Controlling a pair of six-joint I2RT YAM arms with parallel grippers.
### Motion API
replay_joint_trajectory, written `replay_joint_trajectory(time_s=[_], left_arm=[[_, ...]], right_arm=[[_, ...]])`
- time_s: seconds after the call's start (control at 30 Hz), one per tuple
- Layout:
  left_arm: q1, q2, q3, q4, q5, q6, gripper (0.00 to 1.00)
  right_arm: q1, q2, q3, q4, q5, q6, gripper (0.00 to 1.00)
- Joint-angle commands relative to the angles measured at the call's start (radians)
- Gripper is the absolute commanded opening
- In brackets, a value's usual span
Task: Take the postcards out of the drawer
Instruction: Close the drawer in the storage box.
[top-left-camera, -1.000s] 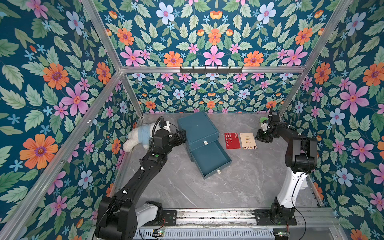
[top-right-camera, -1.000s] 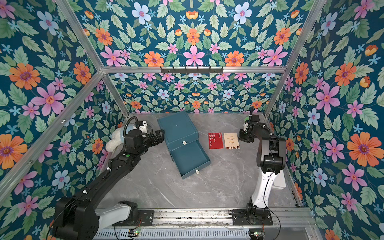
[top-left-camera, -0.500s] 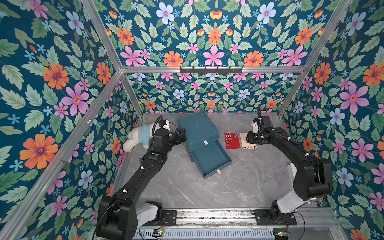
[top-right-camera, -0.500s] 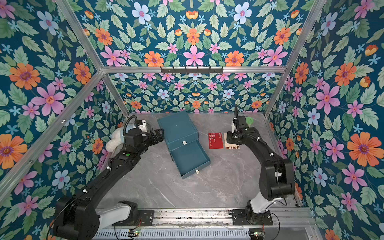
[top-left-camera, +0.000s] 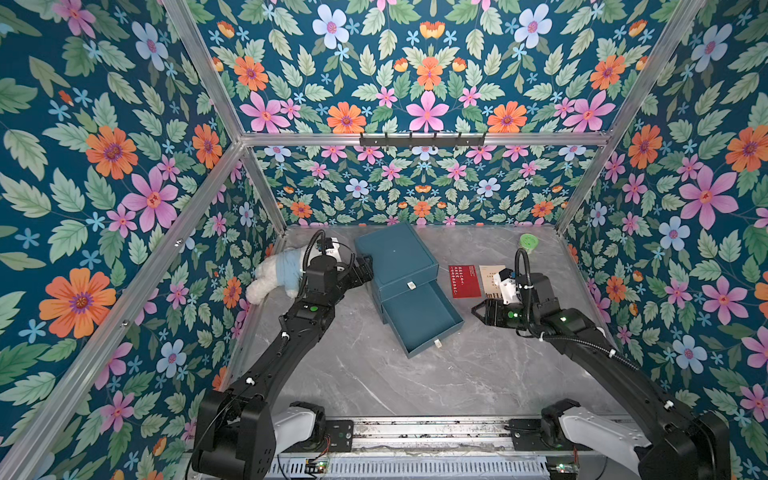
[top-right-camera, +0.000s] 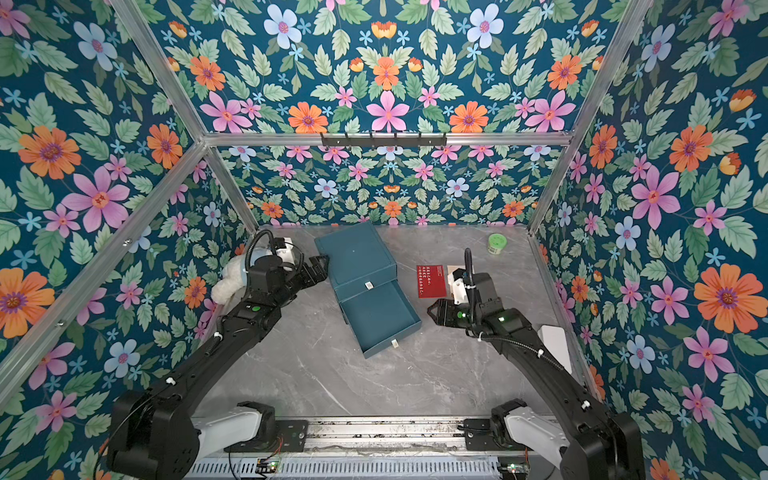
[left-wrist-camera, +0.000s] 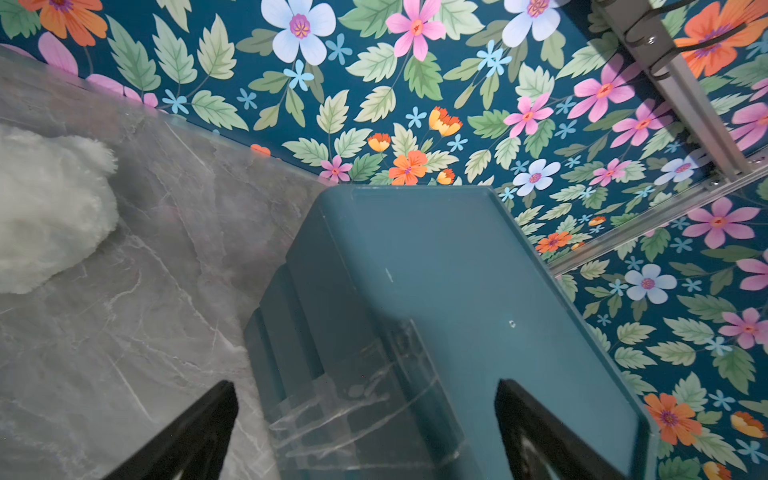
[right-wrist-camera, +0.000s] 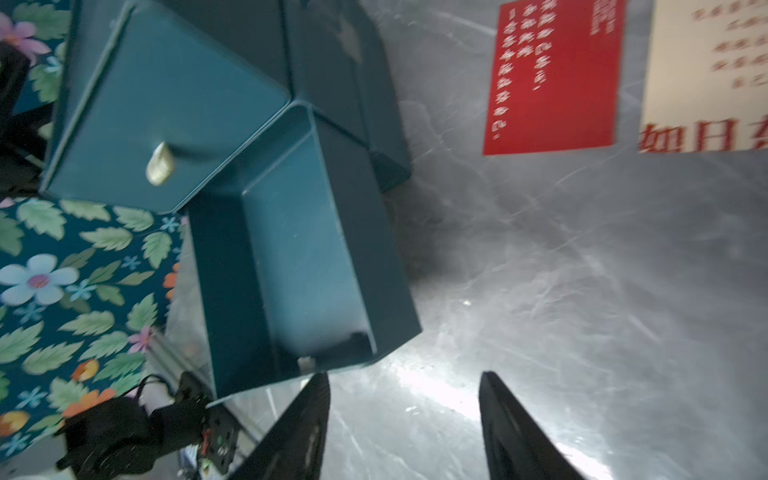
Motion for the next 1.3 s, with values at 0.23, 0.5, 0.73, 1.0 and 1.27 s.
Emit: replay_joint_trajectory(time_s=[0.23,0.5,0.73,1.0,1.27], left_arm=[[-0.002,0.108,0.060,0.115,0.104,-0.083,1.00],[-0.007,0.163,0.059,0.146,0.149,-0.116,0.98],[-0.013,0.180,0.045,0.147,0.152,-0.114,0.96],[-0.020,0.192,0.030,0.139,0.134,-0.110,0.95],[-0.028,0.200,0.024,0.141,0.124,-0.117,0.95]], right_arm=[[0.194,-0.045,-0.200,0.352,-0.086,0.257,0.61],[0.279,0.042,-0.280,0.581,-0.058,0.344,0.60],[0.324,0.130,-0.293,0.682,-0.047,0.369,0.56],[0.331,0.214,-0.306,0.790,-0.060,0.402,0.44],[0.332,0.230,-0.303,0.862,-0.068,0.421,0.15]])
